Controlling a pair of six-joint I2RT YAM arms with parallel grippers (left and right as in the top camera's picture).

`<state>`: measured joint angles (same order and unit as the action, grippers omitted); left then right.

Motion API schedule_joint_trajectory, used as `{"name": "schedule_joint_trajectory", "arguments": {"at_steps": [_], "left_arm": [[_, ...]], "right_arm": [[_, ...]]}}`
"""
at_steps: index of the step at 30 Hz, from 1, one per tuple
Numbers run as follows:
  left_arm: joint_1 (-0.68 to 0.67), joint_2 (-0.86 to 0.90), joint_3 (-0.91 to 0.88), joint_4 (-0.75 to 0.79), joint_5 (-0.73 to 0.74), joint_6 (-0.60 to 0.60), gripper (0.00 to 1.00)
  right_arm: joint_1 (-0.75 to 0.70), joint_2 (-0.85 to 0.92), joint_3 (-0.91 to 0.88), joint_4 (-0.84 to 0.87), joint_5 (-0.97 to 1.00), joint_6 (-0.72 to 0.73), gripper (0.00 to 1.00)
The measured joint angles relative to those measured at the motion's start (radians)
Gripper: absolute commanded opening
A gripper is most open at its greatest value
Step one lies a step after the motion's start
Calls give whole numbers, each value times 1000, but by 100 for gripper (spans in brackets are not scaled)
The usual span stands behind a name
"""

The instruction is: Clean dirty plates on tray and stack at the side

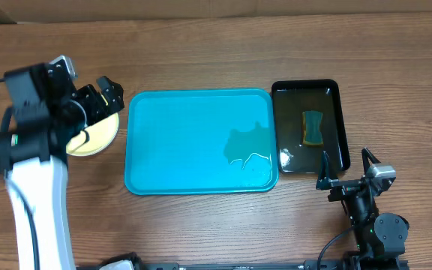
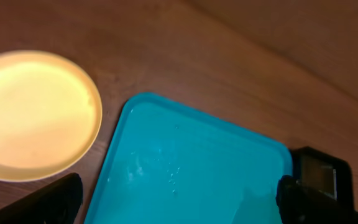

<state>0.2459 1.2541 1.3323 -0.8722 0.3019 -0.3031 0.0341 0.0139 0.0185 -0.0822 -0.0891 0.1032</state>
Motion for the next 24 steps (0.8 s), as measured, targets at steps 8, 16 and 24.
{"name": "schedule_joint_trajectory", "arguments": {"at_steps": [8, 16, 24], "left_arm": [[-56, -299, -3, -1, -30, 0, 100], [-63, -595, -221, -16, -50, 19, 100], [-102, -877, -619, 26, -61, 19, 100]], "right_arm": [[0, 0, 0, 0, 0, 1, 100], [0, 0, 0, 0, 0, 0, 100], [0, 0, 0, 0, 0, 0, 100]]}}
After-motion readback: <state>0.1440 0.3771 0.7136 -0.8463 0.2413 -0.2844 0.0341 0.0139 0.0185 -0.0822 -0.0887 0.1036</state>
